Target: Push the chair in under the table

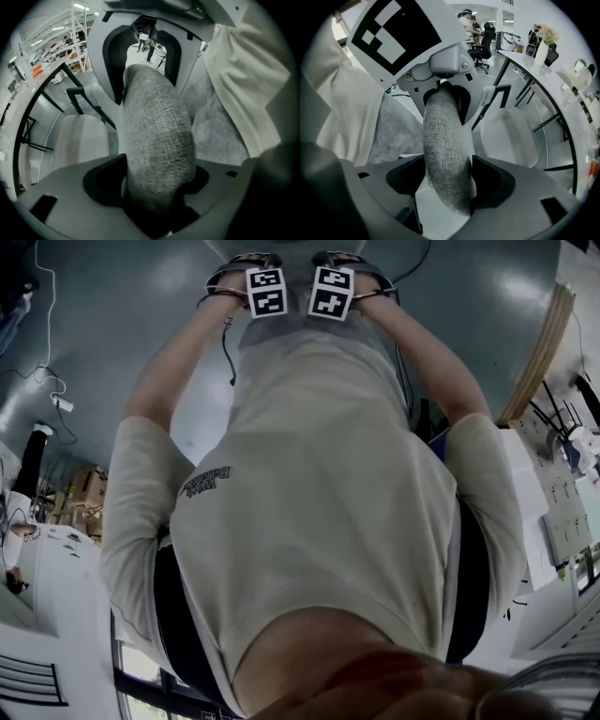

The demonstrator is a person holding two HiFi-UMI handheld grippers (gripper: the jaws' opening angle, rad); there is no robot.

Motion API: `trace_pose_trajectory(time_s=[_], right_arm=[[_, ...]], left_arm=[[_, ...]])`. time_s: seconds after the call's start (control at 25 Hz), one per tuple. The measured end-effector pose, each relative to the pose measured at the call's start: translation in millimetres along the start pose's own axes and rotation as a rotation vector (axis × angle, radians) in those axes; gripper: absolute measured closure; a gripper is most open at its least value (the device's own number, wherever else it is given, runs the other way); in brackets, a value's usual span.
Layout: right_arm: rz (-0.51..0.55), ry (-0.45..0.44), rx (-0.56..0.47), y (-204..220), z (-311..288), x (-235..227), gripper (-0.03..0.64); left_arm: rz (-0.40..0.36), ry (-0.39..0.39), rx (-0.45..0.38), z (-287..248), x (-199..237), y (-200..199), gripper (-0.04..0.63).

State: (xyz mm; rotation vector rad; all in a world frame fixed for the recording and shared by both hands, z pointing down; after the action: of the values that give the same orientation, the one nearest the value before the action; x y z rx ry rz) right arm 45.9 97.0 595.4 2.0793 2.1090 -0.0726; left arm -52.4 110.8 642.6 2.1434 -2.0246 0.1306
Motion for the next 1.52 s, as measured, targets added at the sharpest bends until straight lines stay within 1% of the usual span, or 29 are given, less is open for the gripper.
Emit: trace_pose_trajectory(time_s=[0.12,0.2,0.28,0.32,0.36,0.44,0.52,0.68,0.84,1.04,1.16,1.28,1.52], right_arm=[[0.030,0.018,0.024,-3,-17,-5,0.318],[0.063,0.033,0.051,-5,-27,-8,0.345],[0.094,0.024,0.070,-8,-32,-10,0.376],[0.106,0.022,0.074,-9,-32,-10,0.382],[0.116,0.030,0.073,-11,-31,-10,0.399],[0.131,0.067,0.070,-13,-27,-10,0.442],[0.148,0.096,0.082,-16,-24,-11,0.476],[0.135,0.099,0.072,-18,-24,-15,0.480],[0.120,0.099,0.060,-18,-19,-20,0.486],[0.118,0.088,0.061,-29,-13,-38,0.488],[0.115,0.101,0.061,-31,-17,-42,0.489],[0.102,0.121,0.056,-32,-16,-53,0.495],[0.074,0.133,0.045,-51,-13,-78,0.500]], left_arm=[[0.009,0.026,-0.039,-3,4,0,0.318],[0.005,0.034,-0.045,-4,4,-1,0.318],[-0.005,0.035,-0.040,-4,4,-3,0.318],[-0.008,0.023,-0.037,-3,4,-2,0.319],[-0.010,-0.002,-0.034,-1,5,-1,0.338],[-0.013,-0.062,-0.031,1,6,2,0.396],[-0.008,-0.090,-0.045,4,8,4,0.434],[0.001,-0.071,-0.060,5,13,7,0.440],[0.014,-0.080,-0.077,11,18,9,0.454],[0.034,-0.067,-0.105,21,36,20,0.454],[0.039,-0.081,-0.111,17,39,22,0.454],[0.023,-0.096,-0.108,19,51,25,0.459],[-0.017,-0.130,-0.100,26,77,45,0.476]])
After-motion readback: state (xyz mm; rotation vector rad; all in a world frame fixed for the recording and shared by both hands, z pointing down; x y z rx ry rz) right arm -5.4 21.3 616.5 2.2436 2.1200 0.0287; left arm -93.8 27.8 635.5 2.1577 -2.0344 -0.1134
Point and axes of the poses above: the fingertips, and each gripper's own axes: z backward along the fingers, x to its left, y out of its underside, the point moved 10 cm from there along z, backward along the fingers, and after that the axes turned 9 degrees about x, right-handed, at the moved point
